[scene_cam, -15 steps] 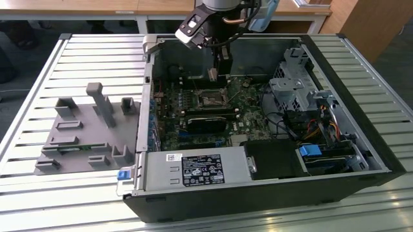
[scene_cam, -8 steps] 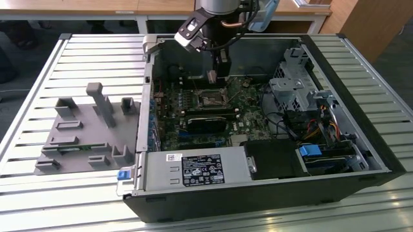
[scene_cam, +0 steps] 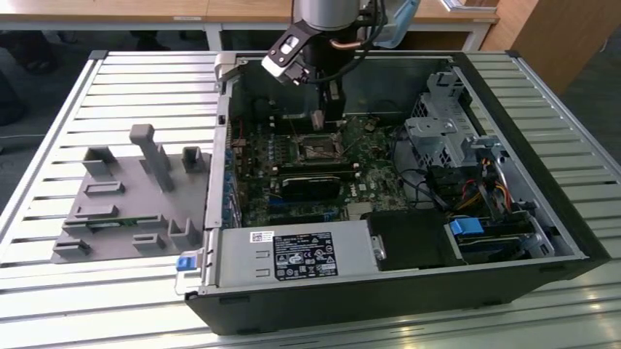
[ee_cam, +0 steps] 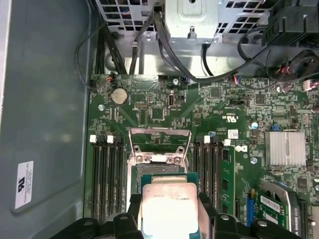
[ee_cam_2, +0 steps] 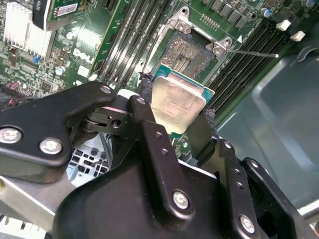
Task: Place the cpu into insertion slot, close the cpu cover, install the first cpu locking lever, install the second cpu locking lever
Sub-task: 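Place the cpu into insertion slot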
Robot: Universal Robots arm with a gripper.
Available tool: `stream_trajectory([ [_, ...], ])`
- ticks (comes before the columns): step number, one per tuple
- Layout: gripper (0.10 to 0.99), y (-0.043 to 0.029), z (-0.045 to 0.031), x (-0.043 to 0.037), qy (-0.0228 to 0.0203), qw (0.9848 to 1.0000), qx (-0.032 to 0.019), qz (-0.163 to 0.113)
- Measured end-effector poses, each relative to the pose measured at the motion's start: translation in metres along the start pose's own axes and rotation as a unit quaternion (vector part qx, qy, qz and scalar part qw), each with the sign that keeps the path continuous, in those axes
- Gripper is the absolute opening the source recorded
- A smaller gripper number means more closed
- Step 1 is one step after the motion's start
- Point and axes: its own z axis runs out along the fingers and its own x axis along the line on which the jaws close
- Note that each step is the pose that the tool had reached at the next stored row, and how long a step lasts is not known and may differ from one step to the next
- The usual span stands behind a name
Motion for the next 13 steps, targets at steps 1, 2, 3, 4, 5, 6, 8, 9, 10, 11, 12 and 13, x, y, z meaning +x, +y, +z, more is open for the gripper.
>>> stream_trajectory([
  [1, 0.529, -0.0004, 0.0016, 0.0002, -0.0001, 1.0, 0.0, 0.0],
  [2, 0.529, -0.0005, 0.0027, 0.0003, -0.0002, 1.0, 0.0, 0.001],
  [3, 0.529, -0.0006, 0.0035, 0.0003, -0.0002, 1.0, 0.0, 0.001],
  [4, 0.529, -0.0006, 0.0041, 0.0003, -0.0002, 1.0, 0.0, 0.001],
  [5, 0.529, -0.0007, 0.0047, 0.0003, -0.0002, 1.0, 0.0, 0.002],
  [6, 0.529, -0.0008, 0.0055, 0.0003, -0.0003, 1.0, 0.0, 0.002],
  [8, 0.529, -0.0013, 0.0077, 0.0005, -0.0004, 1.0, 0.0, 0.003],
  [9, 0.529, -0.0016, 0.009, 0.0007, -0.0005, 1.0, 0.0, 0.004],
  [10, 0.529, -0.0019, 0.0108, 0.0012, -0.0005, 1.0, 0.0, 0.005],
  [11, 0.529, -0.0021, 0.0125, 0.0018, -0.0005, 1.0, -0.0001, 0.005],
  [12, 0.529, -0.0024, 0.0143, 0.0024, -0.0006, 1.0, -0.0001, 0.006],
  [13, 0.529, -0.0027, 0.0161, 0.003, -0.0007, 1.0, -0.0001, 0.006],
])
